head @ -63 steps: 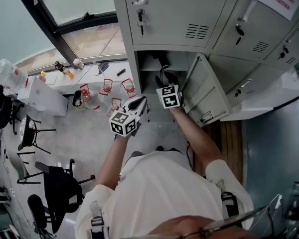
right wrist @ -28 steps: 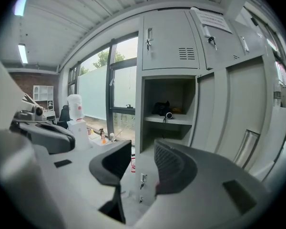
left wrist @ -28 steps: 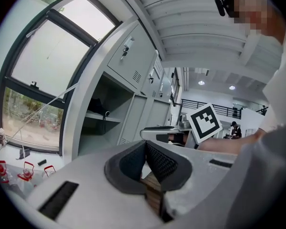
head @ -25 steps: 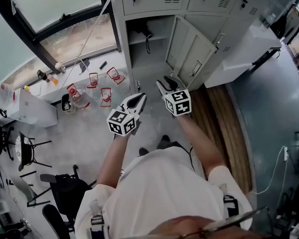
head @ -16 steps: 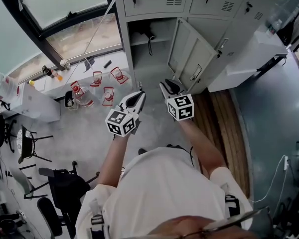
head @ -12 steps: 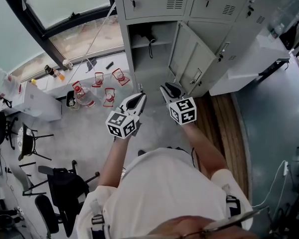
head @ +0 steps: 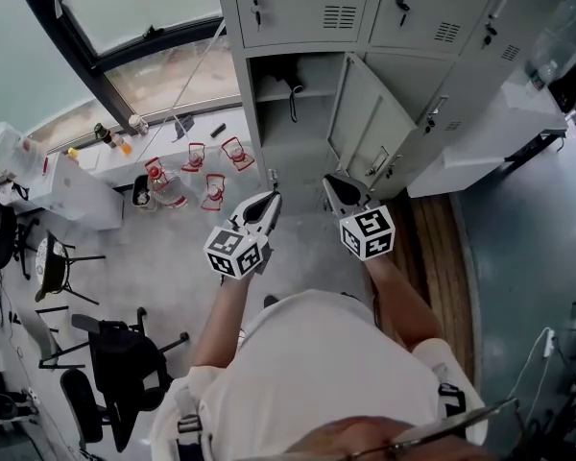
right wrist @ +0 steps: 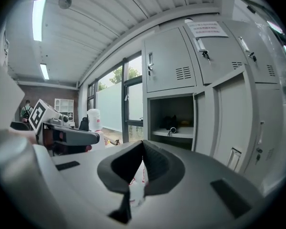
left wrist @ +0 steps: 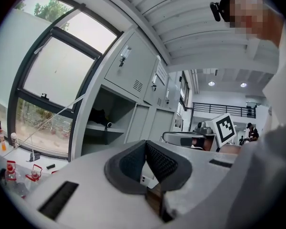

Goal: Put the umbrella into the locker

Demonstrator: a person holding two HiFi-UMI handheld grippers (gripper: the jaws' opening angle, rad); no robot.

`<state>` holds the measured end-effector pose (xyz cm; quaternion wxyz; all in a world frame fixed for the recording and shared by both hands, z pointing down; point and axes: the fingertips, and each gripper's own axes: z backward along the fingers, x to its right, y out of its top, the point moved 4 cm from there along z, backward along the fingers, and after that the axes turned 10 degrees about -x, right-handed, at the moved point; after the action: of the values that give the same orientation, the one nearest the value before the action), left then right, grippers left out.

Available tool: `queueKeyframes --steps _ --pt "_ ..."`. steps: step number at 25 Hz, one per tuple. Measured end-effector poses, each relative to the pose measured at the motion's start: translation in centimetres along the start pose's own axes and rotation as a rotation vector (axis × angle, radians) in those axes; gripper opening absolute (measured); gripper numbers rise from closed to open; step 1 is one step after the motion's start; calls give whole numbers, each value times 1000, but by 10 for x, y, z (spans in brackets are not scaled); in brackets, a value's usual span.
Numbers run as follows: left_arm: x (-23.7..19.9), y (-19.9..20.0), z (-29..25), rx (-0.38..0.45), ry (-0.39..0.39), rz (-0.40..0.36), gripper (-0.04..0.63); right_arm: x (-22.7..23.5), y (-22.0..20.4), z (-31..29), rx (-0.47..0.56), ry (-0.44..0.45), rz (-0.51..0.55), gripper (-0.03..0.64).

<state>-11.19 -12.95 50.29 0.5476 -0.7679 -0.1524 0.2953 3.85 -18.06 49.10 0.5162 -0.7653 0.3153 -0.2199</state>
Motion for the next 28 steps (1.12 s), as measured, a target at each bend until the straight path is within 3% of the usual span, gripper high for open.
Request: queueKeyframes --steps 13,28 --pt "10 10 -18 17 -11 -1 5 21 -14 7 -18 -8 -81 5" --pt "12 10 -23 13 8 -3 4 23 -8 11 16 1 -55 5"
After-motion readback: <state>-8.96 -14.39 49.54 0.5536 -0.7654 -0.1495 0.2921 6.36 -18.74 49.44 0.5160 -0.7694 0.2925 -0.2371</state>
